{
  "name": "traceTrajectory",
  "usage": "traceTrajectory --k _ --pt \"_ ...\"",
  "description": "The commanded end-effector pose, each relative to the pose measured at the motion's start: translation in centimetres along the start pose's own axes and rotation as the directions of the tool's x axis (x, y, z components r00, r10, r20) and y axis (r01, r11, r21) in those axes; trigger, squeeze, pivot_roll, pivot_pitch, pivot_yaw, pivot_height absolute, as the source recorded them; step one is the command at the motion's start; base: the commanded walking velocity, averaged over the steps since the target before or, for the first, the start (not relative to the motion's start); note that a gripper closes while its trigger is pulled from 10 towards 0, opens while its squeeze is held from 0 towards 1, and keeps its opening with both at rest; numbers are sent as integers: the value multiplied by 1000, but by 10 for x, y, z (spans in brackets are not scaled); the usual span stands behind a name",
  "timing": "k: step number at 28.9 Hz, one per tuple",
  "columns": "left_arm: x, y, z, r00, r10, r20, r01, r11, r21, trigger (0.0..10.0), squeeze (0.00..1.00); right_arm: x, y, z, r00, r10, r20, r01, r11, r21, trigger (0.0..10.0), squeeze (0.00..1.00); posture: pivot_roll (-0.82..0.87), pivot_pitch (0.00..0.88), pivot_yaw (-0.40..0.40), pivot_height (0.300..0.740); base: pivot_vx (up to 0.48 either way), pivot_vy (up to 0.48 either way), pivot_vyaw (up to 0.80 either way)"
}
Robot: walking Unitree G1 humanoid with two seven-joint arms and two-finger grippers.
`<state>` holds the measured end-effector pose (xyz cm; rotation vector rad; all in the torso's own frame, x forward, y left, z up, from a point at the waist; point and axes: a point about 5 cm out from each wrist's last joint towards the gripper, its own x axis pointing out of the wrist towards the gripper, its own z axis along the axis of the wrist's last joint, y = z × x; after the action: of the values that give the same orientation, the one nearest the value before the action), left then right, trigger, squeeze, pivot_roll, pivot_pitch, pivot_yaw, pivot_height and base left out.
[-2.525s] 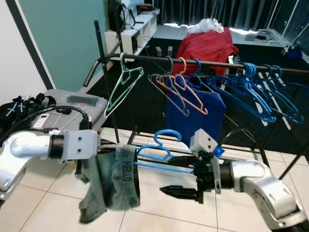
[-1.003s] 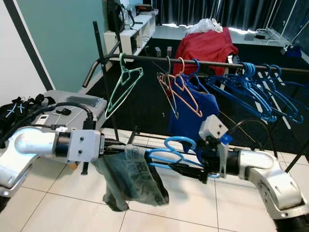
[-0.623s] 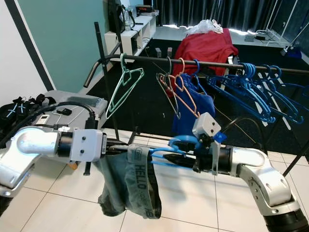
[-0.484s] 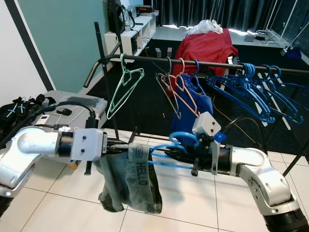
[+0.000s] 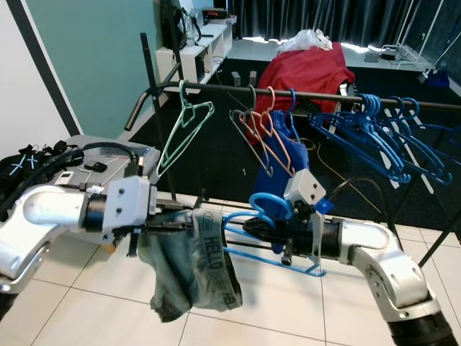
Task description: Hang hanger
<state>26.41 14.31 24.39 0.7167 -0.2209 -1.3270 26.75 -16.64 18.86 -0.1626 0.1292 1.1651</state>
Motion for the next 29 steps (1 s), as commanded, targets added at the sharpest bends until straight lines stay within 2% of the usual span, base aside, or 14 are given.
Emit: traceTrajectory --k 1,8,10,11,13,16,19,20,21,24,25,27,28,29 --pt "-6 4 0 1000 5 -1 -5 1000 -14 10000 1000 0 -4 5 999 -35 26 35 999 -16 0 0 -16 0 15 740 0 0 0" --pt "-38 28 9 982 173 74 -167 983 -82 10000 1000 -1 -5 7 997 -54 51 54 998 -16 0 0 -12 0 19 740 0 0 0" --pt "-71 43 18 917 356 178 -334 932 -145 10000 1000 -7 -7 16 992 -64 107 66 998 -9 0 0 -12 0 21 740 0 0 0" --pt "-71 43 18 917 356 178 -334 932 -145 10000 1000 -7 -7 16 992 -64 107 66 998 -9 0 0 -12 0 21 740 0 0 0" --pt "-102 50 17 815 519 258 -465 851 -245 10000 1000 -20 -5 29 985 -32 171 33 999 -1 0 0 -9 0 18 740 0 0 0" --pt "-124 51 2 679 673 295 -561 734 -383 10000 1000 -34 -6 44 973 -16 230 20 1000 -15 0 0 -13 0 25 740 0 0 0" --pt "-124 51 2 679 673 295 -561 734 -383 10000 1000 -34 -6 44 973 -16 230 20 1000 -15 0 0 -13 0 25 740 0 0 0" --pt "-127 48 -5 641 703 308 -559 703 -441 10000 1000 -36 -7 48 969 -20 248 27 999 -24 0 0 -13 0 24 740 0 0 0" --pt "-115 33 -20 656 686 314 -474 699 -535 10000 557 -38 -7 54 964 -19 266 30 999 -35 0 0 -15 0 25 740 0 0 0" --pt "-115 33 -20 656 686 314 -474 699 -535 10000 557 -38 -7 54 964 -19 266 30 999 -35 0 0 -15 0 25 740 0 0 0" --pt "-103 20 -30 678 662 319 -399 697 -596 10000 412 -38 -8 58 961 -18 277 31 999 -42 0 0 -17 0 22 740 0 0 0" --pt "-103 20 -30 678 662 319 -399 697 -596 10000 412 -38 -8 58 961 -18 277 31 999 -42 0 0 -17 0 22 740 0 0 0" --pt "-79 1 -38 719 614 325 -302 697 -650 10000 0 -37 -7 60 959 -10 283 24 999 -48 0 0 -15 0 17 740 0 0 0" --pt "-79 1 -38 719 614 325 -302 697 -650 10000 0 -37 -7 60 959 -10 283 24 999 -48 0 0 -15 0 17 740 0 0 0"
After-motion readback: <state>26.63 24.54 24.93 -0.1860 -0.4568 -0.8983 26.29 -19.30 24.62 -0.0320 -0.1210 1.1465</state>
